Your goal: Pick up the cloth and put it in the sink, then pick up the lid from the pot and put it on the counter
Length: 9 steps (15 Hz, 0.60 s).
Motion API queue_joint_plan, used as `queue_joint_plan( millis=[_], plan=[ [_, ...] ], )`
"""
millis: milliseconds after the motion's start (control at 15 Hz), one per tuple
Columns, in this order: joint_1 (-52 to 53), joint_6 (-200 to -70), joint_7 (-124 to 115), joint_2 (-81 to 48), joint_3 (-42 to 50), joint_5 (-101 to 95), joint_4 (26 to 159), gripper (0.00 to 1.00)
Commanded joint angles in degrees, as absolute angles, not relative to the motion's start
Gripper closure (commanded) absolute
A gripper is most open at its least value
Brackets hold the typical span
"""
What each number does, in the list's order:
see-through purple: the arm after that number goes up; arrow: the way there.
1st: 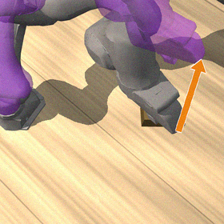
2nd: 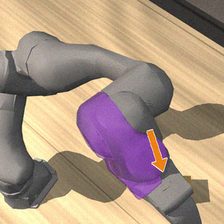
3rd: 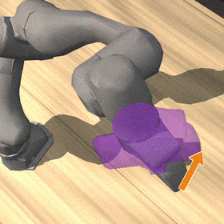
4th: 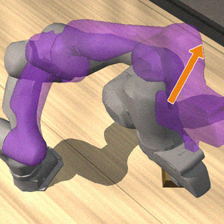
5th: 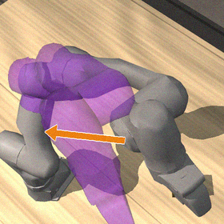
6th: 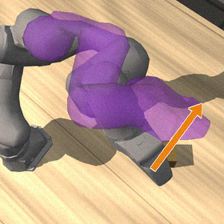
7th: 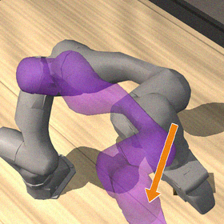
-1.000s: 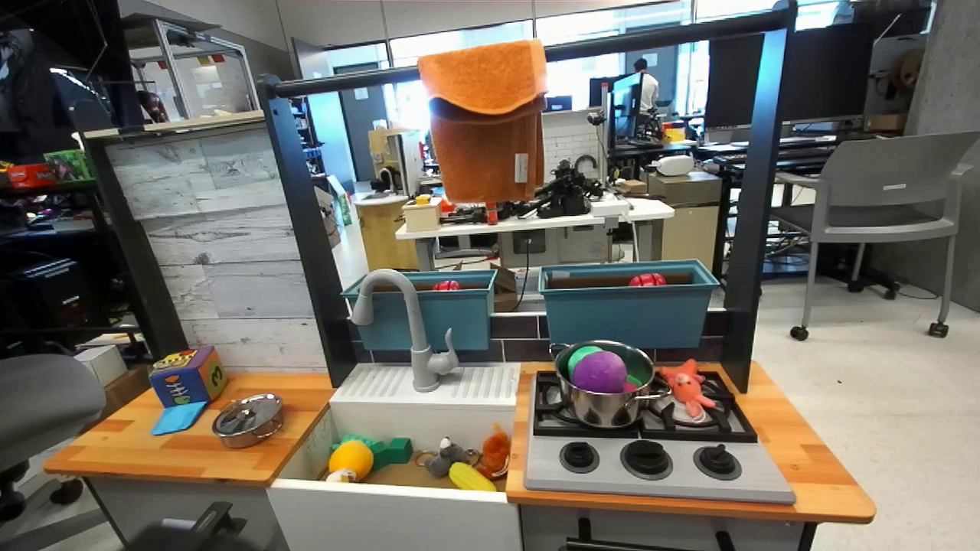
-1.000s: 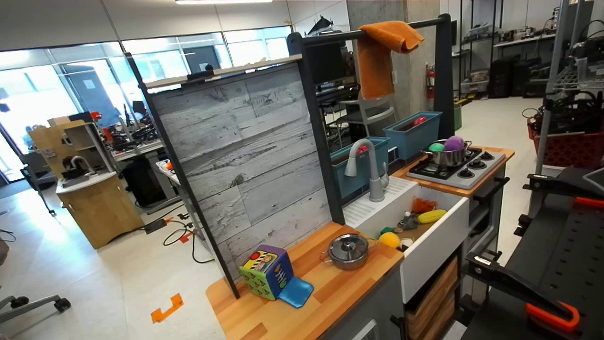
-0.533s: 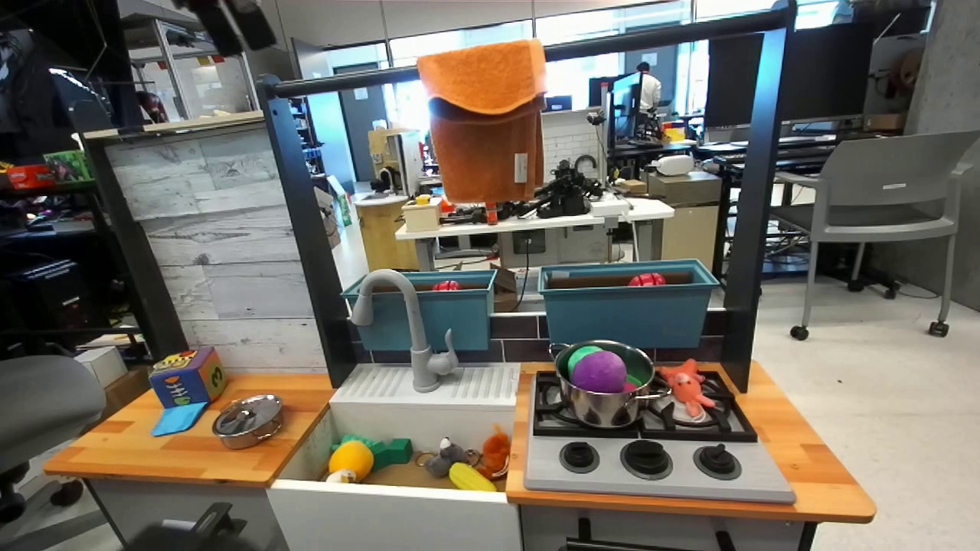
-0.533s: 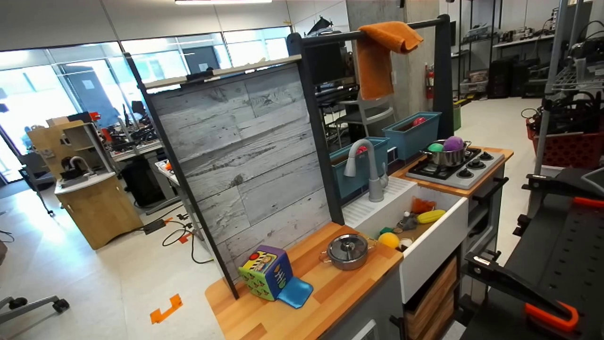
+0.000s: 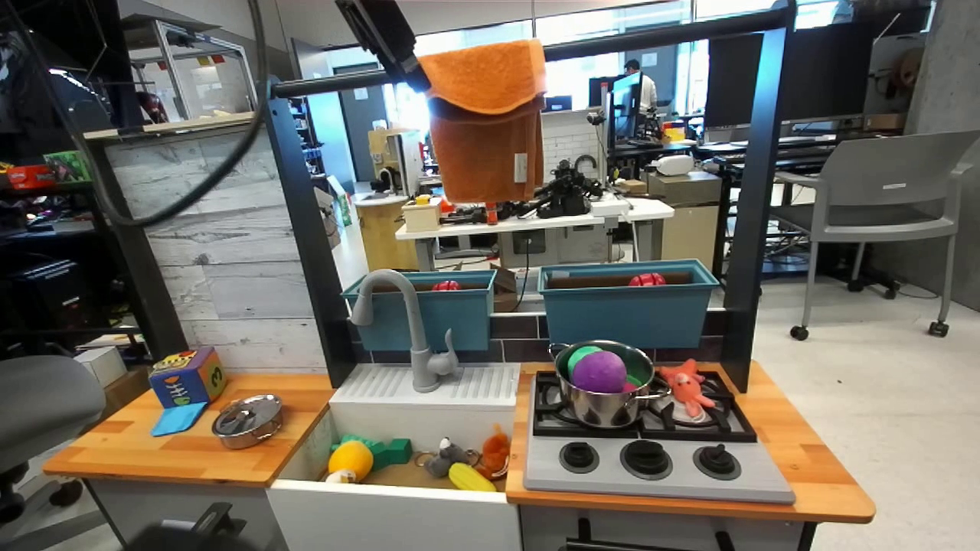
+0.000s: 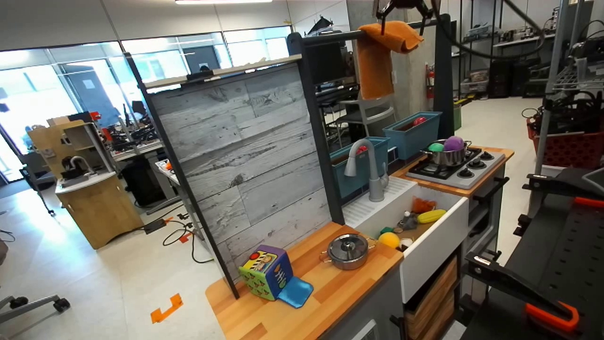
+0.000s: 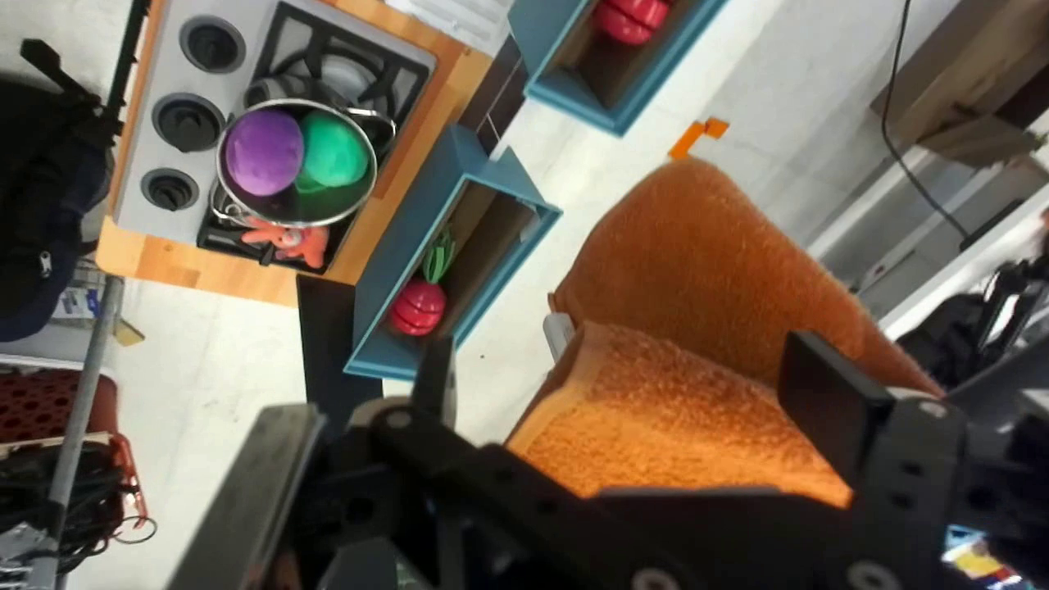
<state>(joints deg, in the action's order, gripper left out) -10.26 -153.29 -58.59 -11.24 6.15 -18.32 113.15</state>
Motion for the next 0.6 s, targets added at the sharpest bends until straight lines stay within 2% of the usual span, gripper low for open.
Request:
queue_joint_plan(
  millis=[0, 200, 267, 333, 533],
  plan=[
    [-5.18, -155.05, -73.90, -19.07, 13.32, -28.75, 103.47, 0.00],
    [-0.67, -153.55, -87.17, -22.67, 19.12, -37.11, 98.18, 0.00],
    [0.04, -152.57, -90.65, -23.34, 19.77, -38.87, 97.19, 0.25],
    [0.76, -152.09, -92.82, -23.94, 20.48, -40.06, 96.47, 0.26],
    [1.96, -151.01, -97.33, -25.33, 21.54, -42.23, 95.27, 0.49]
  ],
)
